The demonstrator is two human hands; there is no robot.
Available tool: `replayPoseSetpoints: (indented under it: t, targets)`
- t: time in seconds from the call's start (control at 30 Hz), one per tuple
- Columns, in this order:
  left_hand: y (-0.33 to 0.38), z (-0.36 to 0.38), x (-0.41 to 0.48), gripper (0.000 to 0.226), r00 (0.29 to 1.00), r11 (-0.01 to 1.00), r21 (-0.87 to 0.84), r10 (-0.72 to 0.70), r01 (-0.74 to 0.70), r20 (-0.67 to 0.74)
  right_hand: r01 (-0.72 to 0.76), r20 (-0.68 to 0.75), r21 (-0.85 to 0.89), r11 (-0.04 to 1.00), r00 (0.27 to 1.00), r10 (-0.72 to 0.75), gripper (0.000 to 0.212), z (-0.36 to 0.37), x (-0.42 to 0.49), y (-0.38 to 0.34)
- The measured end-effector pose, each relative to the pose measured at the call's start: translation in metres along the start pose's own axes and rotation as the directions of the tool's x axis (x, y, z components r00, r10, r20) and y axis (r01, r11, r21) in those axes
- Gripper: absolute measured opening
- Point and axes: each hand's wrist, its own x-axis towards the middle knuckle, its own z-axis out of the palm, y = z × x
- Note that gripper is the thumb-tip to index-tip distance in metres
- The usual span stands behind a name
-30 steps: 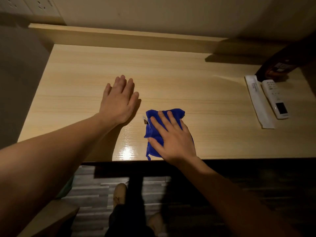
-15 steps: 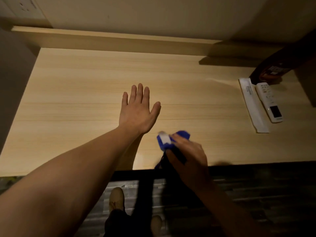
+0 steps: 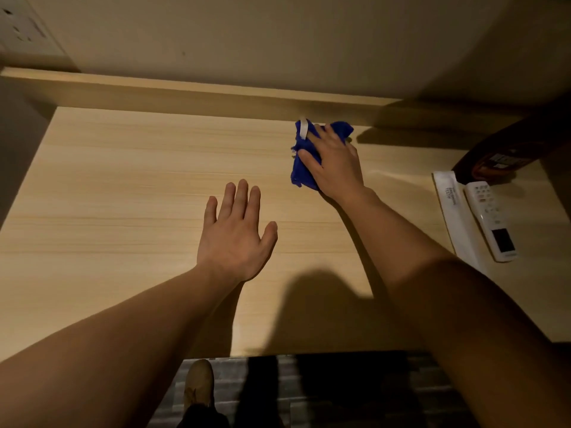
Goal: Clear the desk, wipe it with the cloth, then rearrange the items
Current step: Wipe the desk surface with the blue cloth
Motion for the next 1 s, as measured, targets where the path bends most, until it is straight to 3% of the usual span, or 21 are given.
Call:
replayPoseSetpoints:
  t: [0.13,0.27,0.53,1.0]
  targets:
    - [0.0,-0.001,0.0,0.079,1.0,1.0,0.005,-0.009,0.009,0.003,-0.019,0.101,-0.164,0.986,0.994,0.036,0.064,0.012,0.025,0.011]
    - [0.001,-0.003,0.006,0.079,1.0,1.0,0.019,-0.008,0.008,0.004,-0.007,0.146,-0.223,0.975,0.988,0.041,0.073,0.01,0.031,0.012]
    - [-0.001,-0.006,0.009,0.079,1.0,1.0,0.011,-0.019,0.019,0.002,0.054,0.221,-0.247,0.967,0.975,0.002,0.077,0.006,0.011,0.008]
    - [0.0,-0.004,0.006,0.08,1.0,1.0,0.017,-0.022,0.022,-0.014,0.072,0.231,-0.239,0.968,0.973,-0.016,0.078,0.002,-0.128,-0.011]
